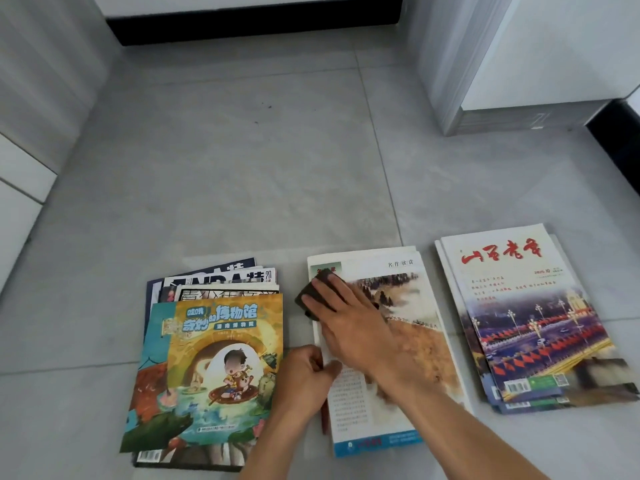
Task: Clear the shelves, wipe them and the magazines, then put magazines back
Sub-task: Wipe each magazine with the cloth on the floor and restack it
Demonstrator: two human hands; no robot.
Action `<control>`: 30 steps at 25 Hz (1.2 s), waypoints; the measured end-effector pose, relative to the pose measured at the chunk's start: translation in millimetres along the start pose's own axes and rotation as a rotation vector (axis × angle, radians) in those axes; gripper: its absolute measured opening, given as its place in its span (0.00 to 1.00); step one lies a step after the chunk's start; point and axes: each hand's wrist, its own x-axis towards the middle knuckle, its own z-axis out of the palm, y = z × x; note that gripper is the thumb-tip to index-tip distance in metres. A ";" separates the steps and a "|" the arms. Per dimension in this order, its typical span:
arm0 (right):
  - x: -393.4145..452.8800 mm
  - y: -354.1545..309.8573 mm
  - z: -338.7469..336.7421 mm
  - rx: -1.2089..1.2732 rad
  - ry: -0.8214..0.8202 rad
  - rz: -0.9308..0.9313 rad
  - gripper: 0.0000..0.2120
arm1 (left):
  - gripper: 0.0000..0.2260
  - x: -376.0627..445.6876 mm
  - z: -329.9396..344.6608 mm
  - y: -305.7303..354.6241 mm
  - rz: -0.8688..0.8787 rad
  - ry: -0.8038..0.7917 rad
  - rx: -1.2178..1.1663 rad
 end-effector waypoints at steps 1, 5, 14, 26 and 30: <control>3.4 15.8 -0.1 0.015 0.018 -0.017 0.26 | 0.07 0.2 -0.3 0.1 -0.003 0.001 -0.009; 4.6 63.4 -13.9 0.034 0.104 0.590 0.24 | 0.04 -3.6 0.4 1.4 -0.010 0.006 -0.039; -50.0 60.0 -15.1 0.062 0.087 0.400 0.24 | 0.08 6.2 -13.5 1.1 -0.071 -0.137 -0.061; -176.5 6.4 -15.1 -0.002 0.155 0.606 0.24 | 0.12 -0.6 -10.5 5.9 -0.110 -0.105 -0.158; -155.3 -86.2 12.4 0.039 0.100 0.198 0.27 | 0.11 -2.2 -10.1 5.4 -0.106 -0.076 -0.148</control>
